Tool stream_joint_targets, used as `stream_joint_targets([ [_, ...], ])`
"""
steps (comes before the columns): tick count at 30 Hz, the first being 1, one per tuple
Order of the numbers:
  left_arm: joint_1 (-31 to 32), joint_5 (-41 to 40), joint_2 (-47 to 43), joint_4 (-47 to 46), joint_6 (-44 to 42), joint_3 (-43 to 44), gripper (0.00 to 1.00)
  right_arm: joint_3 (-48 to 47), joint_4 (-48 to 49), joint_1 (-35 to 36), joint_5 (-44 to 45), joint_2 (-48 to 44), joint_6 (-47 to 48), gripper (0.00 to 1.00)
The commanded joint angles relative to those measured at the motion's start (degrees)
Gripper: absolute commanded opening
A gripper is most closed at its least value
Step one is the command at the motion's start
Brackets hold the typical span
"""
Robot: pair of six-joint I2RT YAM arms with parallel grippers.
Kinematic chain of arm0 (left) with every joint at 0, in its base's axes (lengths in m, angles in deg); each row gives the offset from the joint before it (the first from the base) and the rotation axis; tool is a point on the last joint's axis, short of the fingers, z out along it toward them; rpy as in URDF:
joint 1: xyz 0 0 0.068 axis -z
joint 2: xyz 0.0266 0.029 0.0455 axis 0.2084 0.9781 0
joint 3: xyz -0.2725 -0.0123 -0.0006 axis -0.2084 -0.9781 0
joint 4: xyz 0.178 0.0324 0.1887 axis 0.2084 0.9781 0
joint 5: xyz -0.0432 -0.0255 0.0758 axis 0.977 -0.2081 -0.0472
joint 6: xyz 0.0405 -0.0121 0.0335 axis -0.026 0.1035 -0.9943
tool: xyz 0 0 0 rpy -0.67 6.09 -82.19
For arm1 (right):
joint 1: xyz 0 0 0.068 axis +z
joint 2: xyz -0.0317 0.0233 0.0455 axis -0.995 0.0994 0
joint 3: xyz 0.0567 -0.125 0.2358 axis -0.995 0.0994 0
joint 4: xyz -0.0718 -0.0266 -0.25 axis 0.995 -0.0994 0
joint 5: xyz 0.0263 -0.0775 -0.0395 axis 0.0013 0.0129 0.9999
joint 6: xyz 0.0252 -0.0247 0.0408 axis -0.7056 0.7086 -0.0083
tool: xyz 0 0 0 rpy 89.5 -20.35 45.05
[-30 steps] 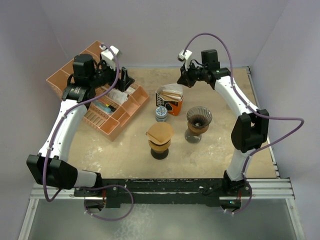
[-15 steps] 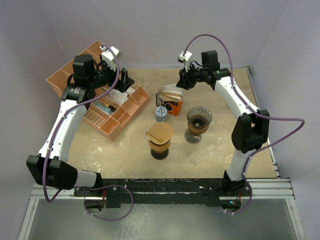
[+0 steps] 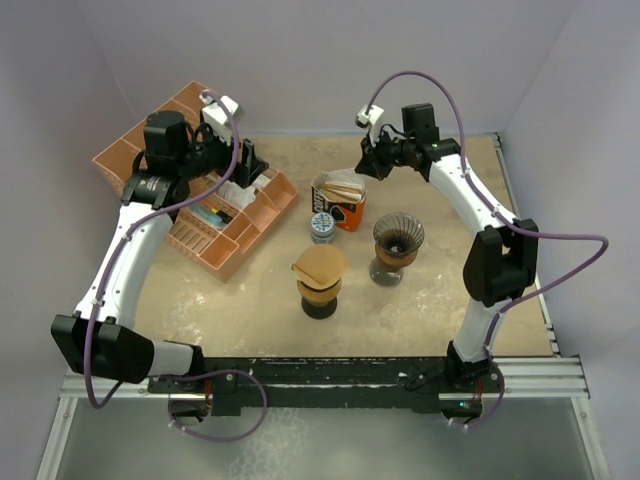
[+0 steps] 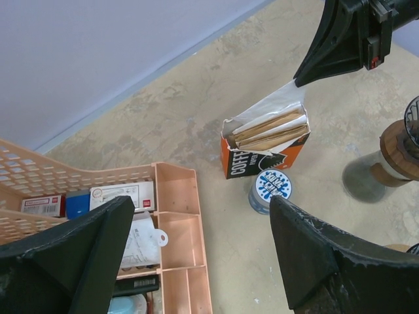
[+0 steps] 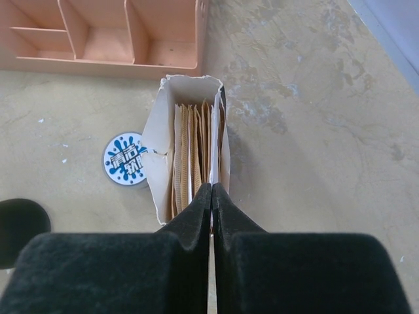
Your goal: Place the coffee filter in the dripper
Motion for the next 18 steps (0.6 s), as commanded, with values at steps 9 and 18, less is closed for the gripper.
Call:
stream_joint_targets([
  [9, 1.83, 0.25, -2.3, 2.65, -5.82, -1.45, 0.85, -2.8, 0.98, 0.39, -4.5, -9.24, -0.18, 0.0],
  [18, 5.83, 1.64, -2.21, 10.16, -15.48, 0.46, 0.84, -4.35, 0.64, 0.38, -12.26, -15.87, 1.49, 0.0],
])
